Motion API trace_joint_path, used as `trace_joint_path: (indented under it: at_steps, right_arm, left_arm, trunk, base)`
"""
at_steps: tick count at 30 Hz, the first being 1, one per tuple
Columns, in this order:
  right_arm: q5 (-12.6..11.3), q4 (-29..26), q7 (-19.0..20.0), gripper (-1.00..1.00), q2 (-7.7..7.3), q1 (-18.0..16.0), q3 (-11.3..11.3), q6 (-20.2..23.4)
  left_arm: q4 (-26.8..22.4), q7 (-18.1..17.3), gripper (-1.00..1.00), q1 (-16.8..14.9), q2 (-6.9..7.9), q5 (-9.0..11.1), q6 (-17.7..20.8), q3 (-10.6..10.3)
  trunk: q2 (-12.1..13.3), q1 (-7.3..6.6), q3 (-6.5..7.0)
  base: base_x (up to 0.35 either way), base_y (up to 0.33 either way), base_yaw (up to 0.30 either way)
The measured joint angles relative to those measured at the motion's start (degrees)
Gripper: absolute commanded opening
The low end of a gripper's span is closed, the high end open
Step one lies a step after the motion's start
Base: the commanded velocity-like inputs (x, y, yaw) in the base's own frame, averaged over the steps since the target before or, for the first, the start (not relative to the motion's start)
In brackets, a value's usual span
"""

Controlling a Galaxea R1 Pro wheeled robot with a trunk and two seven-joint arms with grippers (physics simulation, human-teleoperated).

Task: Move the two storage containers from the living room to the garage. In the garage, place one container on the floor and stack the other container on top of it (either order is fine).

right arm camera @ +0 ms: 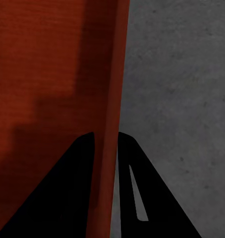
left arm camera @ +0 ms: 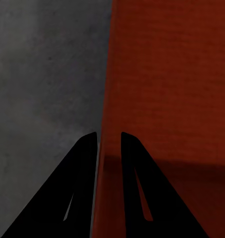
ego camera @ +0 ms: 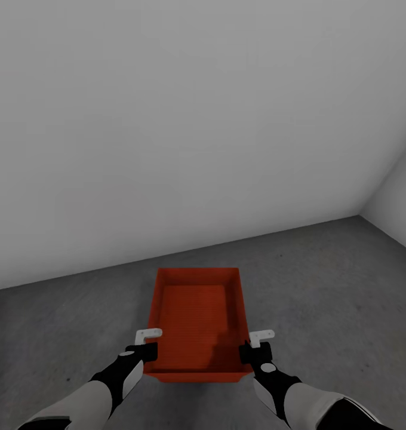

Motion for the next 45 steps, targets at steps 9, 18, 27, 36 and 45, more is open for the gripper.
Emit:
trace_joint_path:
  at_steps: [9,18,27,36,45]
  right_arm:
    - [-0.06,0.02,0.03,-1.0,0.0,0.0,0.02,0.01]
    - [-0.03,0.01,0.05,-1.0,0.0,0.01,-0.08,0.01]
    - [0.17,-0.03,0.0,-1.0,-0.01,0.02,-0.15,0.02]
    - [0.23,-0.03,-0.02,1.0,-0.03,0.05,-0.14,-0.02]
    - [1.06,-0.08,0.79,1.0,0.01,0.05,-2.36,0.27]
  left_arm:
    - [0.0,-0.02,-1.0,0.0,0.0,-0.01,0.04,0.01]
    - [0.08,0.13,-1.0,-0.09,-0.02,-0.01,0.0,-0.1]
    - [0.29,0.23,-1.0,-0.13,-0.03,0.07,-0.22,-0.16]
    - [0.53,0.34,1.0,-0.18,-0.07,0.08,-0.5,-0.2]
    - [0.06,0.86,1.0,-0.02,-0.1,1.69,-3.46,3.37]
  trunk:
    - [-2.39,1.31,-1.07]
    - [-3.22,1.74,-1.42]
    - [-3.22,1.74,-1.42]
    - [-3.22,1.74,-1.42]
    - [-3.21,1.76,-1.44]
  base:
    - [0.0,0.0,0.0]
    - [0.0,0.0,0.0]
    - [0.0,0.0,0.0]
    - [0.0,0.0,0.0]
    - [0.0,0.0,0.0]
